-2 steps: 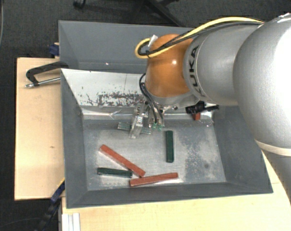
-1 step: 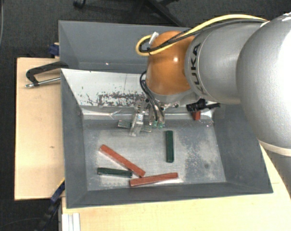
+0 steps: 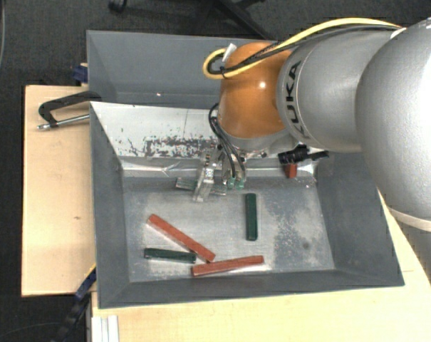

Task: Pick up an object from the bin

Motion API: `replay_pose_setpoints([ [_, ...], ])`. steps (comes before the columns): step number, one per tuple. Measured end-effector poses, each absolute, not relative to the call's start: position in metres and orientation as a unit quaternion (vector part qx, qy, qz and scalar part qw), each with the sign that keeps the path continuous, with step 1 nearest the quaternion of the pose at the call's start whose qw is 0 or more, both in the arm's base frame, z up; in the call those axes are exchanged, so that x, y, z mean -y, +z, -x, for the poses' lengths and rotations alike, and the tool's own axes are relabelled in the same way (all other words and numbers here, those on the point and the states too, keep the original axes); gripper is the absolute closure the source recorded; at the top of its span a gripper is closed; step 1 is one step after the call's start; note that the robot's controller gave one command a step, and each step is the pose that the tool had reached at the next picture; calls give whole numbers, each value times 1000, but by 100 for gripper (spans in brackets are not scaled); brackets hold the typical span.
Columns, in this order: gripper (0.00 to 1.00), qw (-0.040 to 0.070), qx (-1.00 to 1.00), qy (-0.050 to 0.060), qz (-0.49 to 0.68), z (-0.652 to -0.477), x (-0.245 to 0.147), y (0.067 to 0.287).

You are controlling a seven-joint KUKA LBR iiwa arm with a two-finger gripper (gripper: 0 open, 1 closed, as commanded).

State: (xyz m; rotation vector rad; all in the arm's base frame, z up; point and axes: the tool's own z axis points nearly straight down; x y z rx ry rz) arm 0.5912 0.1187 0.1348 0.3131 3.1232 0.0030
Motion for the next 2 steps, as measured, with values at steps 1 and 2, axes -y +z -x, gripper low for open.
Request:
replay_pose_setpoints([
  [1,100,-1,-995,1,-100,-590,-119,156],
  [2,100,2,-995,1,-100,-591,-119,177],
])
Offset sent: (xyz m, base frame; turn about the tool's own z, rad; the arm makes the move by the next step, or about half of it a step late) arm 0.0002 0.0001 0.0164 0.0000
